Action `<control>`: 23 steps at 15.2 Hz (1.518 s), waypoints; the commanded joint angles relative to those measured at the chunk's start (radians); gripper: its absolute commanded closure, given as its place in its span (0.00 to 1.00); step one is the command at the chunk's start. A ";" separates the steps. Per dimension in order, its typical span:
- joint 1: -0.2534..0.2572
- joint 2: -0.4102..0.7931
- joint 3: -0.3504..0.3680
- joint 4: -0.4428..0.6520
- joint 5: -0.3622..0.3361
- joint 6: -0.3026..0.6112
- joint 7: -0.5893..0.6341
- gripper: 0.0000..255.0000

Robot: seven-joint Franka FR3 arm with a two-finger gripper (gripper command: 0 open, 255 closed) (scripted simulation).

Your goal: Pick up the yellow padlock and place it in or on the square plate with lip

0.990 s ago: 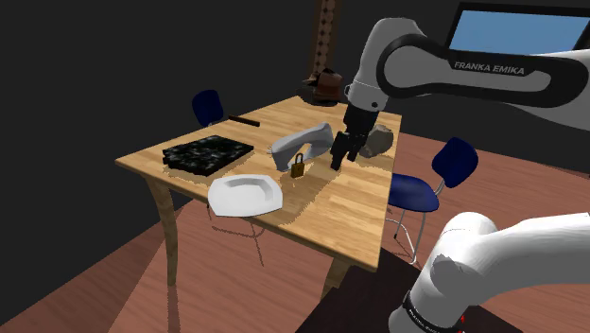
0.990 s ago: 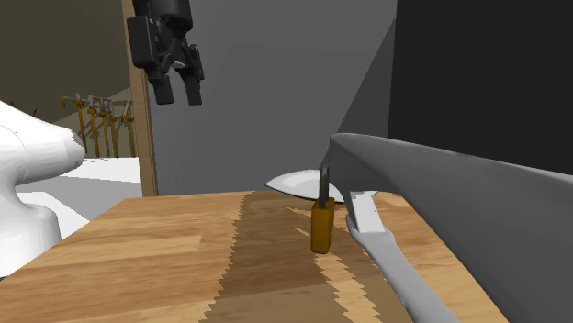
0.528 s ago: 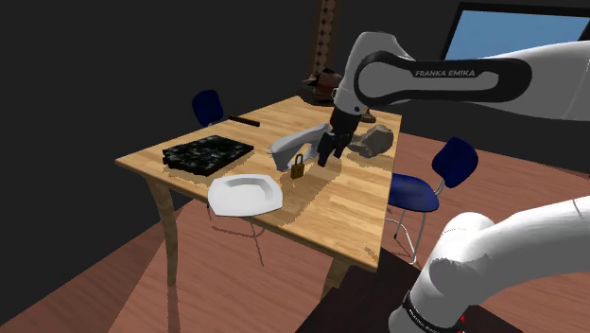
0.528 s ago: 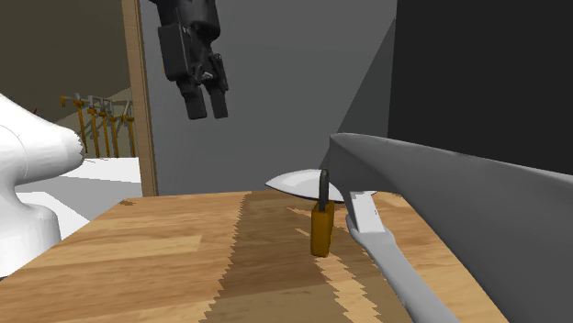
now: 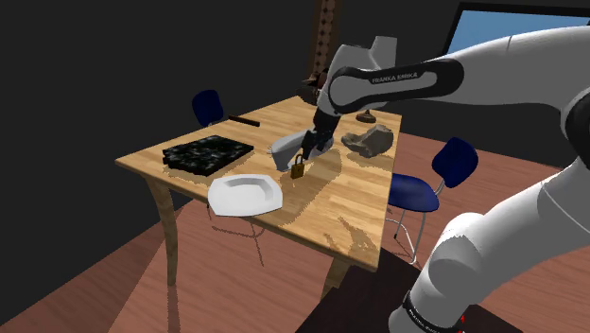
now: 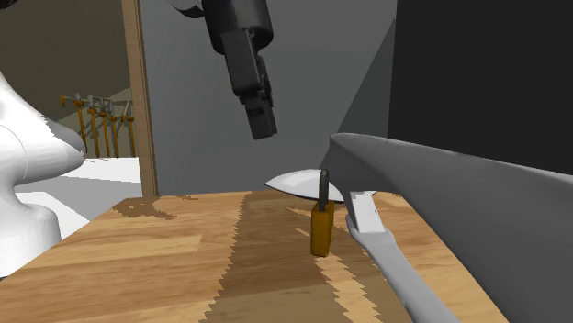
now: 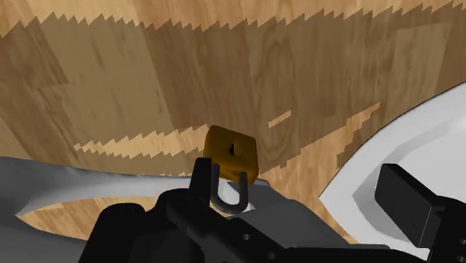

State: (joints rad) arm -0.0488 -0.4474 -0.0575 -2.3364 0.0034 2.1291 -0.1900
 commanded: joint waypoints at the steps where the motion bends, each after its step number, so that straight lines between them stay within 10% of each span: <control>1: -0.002 0.073 -0.012 0.042 -0.003 0.055 -0.022 0.00; 20: -0.001 0.240 -0.031 0.074 0.005 0.225 -0.062 0.00; 21: -0.001 0.240 -0.031 0.074 0.005 0.225 -0.062 1.00; 23: -0.001 0.240 -0.031 0.074 0.005 0.225 -0.062 1.00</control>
State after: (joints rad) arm -0.0499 -0.2088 -0.0886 -2.2610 0.0080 2.3541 -0.2516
